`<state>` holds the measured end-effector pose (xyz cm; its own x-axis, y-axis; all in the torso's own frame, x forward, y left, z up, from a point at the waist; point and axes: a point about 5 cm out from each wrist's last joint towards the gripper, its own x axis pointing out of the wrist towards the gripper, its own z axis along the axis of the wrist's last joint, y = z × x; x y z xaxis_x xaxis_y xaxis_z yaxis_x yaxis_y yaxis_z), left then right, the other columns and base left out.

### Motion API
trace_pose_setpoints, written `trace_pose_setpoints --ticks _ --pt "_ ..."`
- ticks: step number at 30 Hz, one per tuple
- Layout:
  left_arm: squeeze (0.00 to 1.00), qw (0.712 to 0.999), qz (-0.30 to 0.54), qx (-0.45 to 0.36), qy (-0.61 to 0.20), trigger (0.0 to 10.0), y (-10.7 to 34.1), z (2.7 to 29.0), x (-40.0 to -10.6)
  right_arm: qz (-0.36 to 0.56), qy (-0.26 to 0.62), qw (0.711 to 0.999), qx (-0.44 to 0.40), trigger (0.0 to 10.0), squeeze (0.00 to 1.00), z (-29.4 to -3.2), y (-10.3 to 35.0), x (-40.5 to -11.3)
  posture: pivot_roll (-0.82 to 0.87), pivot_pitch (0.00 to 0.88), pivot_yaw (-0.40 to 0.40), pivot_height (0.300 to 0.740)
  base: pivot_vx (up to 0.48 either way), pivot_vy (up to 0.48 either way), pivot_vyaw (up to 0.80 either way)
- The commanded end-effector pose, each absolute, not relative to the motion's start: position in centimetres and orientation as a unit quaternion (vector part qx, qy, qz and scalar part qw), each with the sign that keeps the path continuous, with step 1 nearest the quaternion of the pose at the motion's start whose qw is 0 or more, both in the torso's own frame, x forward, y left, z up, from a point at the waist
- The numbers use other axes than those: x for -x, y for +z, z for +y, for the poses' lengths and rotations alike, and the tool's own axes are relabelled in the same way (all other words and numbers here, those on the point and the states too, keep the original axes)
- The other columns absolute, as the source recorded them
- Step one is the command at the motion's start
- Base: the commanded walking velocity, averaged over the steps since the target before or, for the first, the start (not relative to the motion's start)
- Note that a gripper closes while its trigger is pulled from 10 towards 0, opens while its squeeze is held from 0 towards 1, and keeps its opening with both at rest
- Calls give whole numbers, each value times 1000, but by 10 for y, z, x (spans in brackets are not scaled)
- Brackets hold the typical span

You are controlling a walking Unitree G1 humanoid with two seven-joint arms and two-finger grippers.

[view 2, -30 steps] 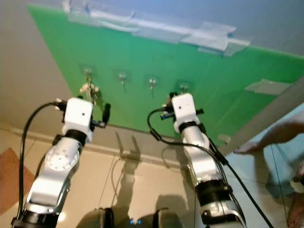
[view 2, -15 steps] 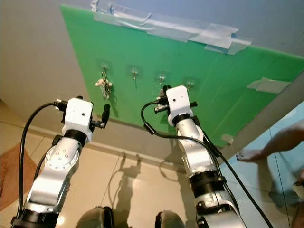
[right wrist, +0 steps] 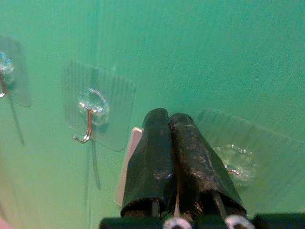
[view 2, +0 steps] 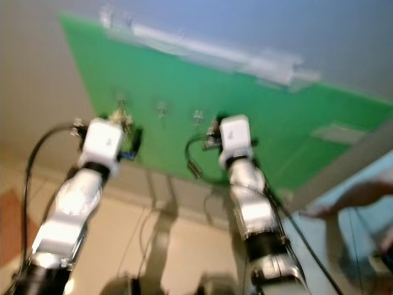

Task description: Setting the table

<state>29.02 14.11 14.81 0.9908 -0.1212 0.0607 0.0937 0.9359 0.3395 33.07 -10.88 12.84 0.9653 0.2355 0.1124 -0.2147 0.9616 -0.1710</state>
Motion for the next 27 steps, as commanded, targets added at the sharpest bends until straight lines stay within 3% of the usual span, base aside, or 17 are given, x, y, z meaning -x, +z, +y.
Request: trace_pose_setpoints --ticks 1,27 --pt "0 983 -53 -157 -81 10000 151 125 -289 -60 103 990 78 10000 0 -116 129 -332 -31 100 -17 740 0 0 0" --pt "0 984 -53 -153 -73 10000 149 128 -289 -51 162 981 89 10000 0 -101 129 -333 -14 89 -31 740 0 0 0"
